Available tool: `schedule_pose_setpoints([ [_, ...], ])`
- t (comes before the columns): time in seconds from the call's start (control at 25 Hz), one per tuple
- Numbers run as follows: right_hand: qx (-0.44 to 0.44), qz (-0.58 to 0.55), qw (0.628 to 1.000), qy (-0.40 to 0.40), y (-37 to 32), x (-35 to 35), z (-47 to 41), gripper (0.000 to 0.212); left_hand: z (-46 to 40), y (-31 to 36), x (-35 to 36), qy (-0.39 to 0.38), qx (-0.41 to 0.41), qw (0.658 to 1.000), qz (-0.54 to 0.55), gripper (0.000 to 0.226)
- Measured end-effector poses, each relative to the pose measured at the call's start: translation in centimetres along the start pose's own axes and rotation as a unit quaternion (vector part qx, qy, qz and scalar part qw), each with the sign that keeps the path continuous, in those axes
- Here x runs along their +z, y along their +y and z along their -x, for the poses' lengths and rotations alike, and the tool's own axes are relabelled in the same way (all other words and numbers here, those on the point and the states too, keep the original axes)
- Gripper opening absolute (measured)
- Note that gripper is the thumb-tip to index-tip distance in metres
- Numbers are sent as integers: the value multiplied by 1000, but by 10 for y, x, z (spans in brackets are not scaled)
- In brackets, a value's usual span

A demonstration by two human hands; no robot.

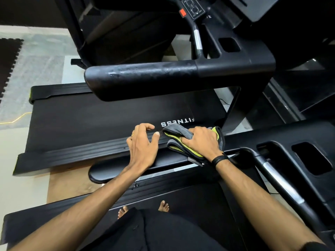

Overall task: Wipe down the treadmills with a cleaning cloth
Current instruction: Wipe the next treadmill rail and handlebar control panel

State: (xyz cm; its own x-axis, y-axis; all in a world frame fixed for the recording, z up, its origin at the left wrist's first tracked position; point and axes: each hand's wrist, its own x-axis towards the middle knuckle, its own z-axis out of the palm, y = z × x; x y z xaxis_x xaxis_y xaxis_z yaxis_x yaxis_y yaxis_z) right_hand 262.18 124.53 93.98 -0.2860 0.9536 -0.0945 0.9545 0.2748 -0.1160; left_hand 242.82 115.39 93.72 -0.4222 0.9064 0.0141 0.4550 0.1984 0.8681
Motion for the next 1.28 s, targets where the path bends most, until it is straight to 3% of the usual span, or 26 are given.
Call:
schedule_pose_setpoints([
  [0.32,42,19,998,-30,58,4,-35,37,3,23,25,-2,-1,1000,-23,18],
  [0.52,29,47,989,-137,49,15,-64,49,15,7,-12,48,-1,998,-38,16],
  [0.68,1,41,978,-204,0,28,-67,49,19,-16,-60,140,-21,990,21,16],
  [0.88,-17,31,980,-195,-66,38,-53,46,7,-42,-100,159,-25,985,54,12],
  [1.12,-7,30,975,-220,-179,49,-34,52,-2,-87,-167,98,-1,992,82,11],
  [1.28,-17,54,987,-151,-248,55,-9,49,-9,-113,-205,21,-1,998,60,12],
])
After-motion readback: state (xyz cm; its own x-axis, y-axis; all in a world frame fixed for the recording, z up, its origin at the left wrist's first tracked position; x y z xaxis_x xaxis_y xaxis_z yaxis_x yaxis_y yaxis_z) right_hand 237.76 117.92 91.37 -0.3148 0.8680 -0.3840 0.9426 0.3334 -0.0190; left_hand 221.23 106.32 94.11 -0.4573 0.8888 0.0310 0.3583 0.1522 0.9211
